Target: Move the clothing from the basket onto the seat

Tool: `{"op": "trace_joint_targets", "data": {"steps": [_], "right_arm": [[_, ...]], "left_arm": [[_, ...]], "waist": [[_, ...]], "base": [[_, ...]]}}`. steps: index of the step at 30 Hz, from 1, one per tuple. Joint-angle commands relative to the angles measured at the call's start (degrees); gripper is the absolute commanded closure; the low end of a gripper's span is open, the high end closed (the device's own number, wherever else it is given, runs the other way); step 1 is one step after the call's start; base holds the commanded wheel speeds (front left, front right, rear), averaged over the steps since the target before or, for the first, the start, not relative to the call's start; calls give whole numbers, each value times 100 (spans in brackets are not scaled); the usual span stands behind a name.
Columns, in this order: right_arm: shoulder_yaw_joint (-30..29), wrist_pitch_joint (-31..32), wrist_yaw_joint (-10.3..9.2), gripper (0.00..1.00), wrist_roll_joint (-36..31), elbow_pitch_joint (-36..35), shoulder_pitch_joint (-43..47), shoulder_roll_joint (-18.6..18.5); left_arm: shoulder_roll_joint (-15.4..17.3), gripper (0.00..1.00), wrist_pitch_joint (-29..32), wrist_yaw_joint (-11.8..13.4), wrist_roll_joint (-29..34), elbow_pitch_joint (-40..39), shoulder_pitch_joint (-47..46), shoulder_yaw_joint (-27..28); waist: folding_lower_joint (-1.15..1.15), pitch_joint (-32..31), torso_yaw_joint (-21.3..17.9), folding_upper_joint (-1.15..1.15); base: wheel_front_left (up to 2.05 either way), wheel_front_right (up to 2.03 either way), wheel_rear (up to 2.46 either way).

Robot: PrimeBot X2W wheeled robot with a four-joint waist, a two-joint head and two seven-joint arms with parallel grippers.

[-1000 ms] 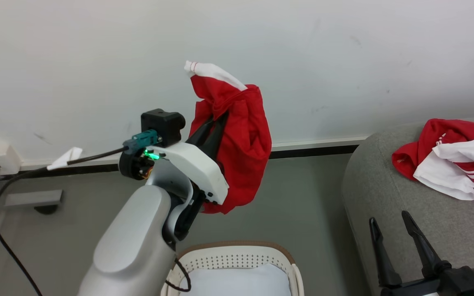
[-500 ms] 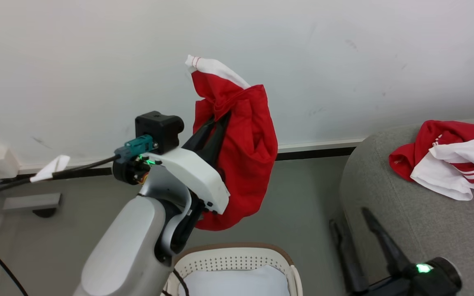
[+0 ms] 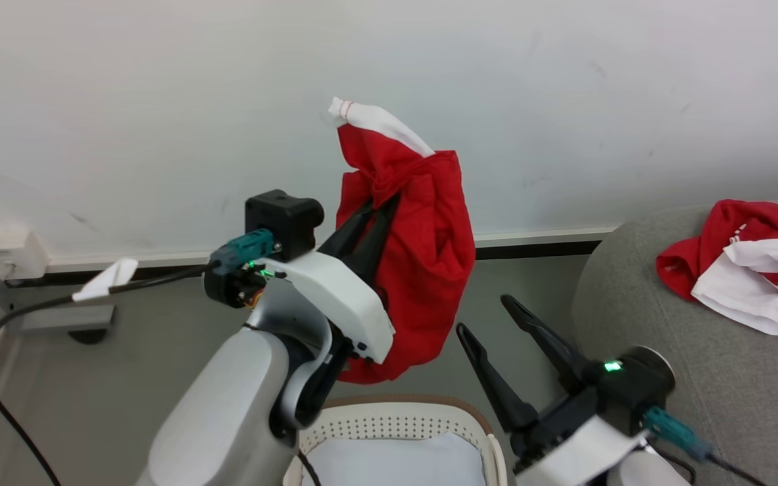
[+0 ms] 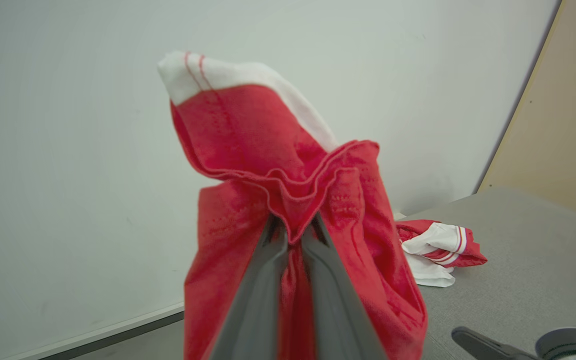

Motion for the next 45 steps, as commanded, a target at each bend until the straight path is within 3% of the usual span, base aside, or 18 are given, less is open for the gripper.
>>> {"op": "trace_joint_targets", "data": {"steps": [1, 12, 13, 14, 21, 23, 24, 45], "right_arm": [[146, -11, -13, 0, 189, 183, -240, -5], [1239, -124, -13, 0, 1924, 1957, -1825, 442], [1302, -170, -13, 55, 2049, 2079, -1949, 457], [1415, -202, -13, 100, 2197, 2148, -2051, 472], [1815, -307, -13, 100, 2696, 2360, -2411, 477], [1659, -303, -13, 100, 2673, 2339, -2418, 476], [1577, -304, -13, 100, 2657, 2310, -2387, 478], [832, -304, -13, 100, 2191, 2149, -1995, 468]], "left_arm": [[-7, 100, -21, -24, 3, 14, -3, -24], [-161, 100, -54, -90, -46, 169, -106, -307], [-171, 100, -59, -95, -58, 190, -117, -328], [-180, 100, -65, -101, -62, 213, -126, -350], [-127, 98, -137, -69, 12, 320, -139, -386], [-89, 44, -172, -51, 77, 342, -152, -403], [-84, 0, -204, -46, 94, 351, -152, -411], [5, 0, -224, 55, 101, 402, -120, -499]], "waist": [[0, 1, 37, 0], [0, -35, 291, 0], [0, -43, 309, 0], [0, -52, 331, 0], [0, -89, 380, 0], [0, -86, 372, 0], [0, -85, 369, 0], [0, -109, 225, 0]], "base": [[0, 0, 0], [0, 0, 0], [0, 0, 0], [0, 0, 0], [0, 0, 0], [0, 0, 0], [0, 0, 0], [0, 0, 0]]}}
